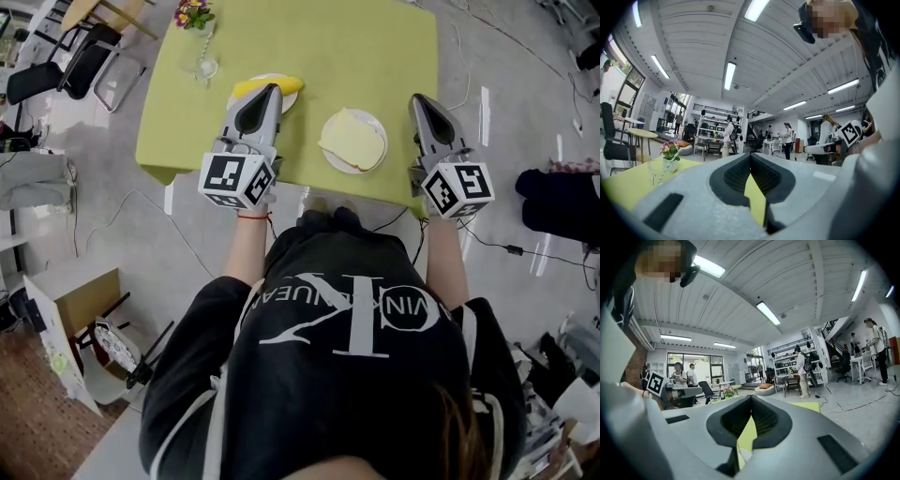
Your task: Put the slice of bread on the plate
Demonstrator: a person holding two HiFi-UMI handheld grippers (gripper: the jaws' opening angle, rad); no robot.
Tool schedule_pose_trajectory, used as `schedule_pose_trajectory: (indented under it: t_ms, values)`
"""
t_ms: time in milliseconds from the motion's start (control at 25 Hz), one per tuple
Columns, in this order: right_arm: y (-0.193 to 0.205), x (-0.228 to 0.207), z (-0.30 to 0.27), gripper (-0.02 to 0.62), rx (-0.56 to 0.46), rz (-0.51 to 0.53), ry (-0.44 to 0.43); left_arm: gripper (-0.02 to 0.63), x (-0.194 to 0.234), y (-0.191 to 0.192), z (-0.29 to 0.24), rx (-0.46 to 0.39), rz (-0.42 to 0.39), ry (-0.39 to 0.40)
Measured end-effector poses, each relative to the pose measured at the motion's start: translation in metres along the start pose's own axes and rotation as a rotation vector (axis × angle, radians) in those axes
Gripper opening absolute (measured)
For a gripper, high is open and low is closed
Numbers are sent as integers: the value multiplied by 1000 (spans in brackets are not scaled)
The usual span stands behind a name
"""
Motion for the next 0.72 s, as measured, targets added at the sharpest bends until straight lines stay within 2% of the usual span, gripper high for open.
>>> schedule_pose_trajectory:
  t_ms: [440,720]
  values:
    - [-18,2,-2,2,-48,6,-26,8,1,-21,3,-50,-13,-18]
    - [-20,6,-5,2,-55,8,-34,9,5,-20,7,-45,-6,-34]
Point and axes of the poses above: the fingertips, and each gripper's own axes: z backward along the fingers, x to its left, y out of its underside, the point moved 6 cm from there along z, backward along the fingers, and after that the axes turned 8 degrees about y, right-handed, at the moved point
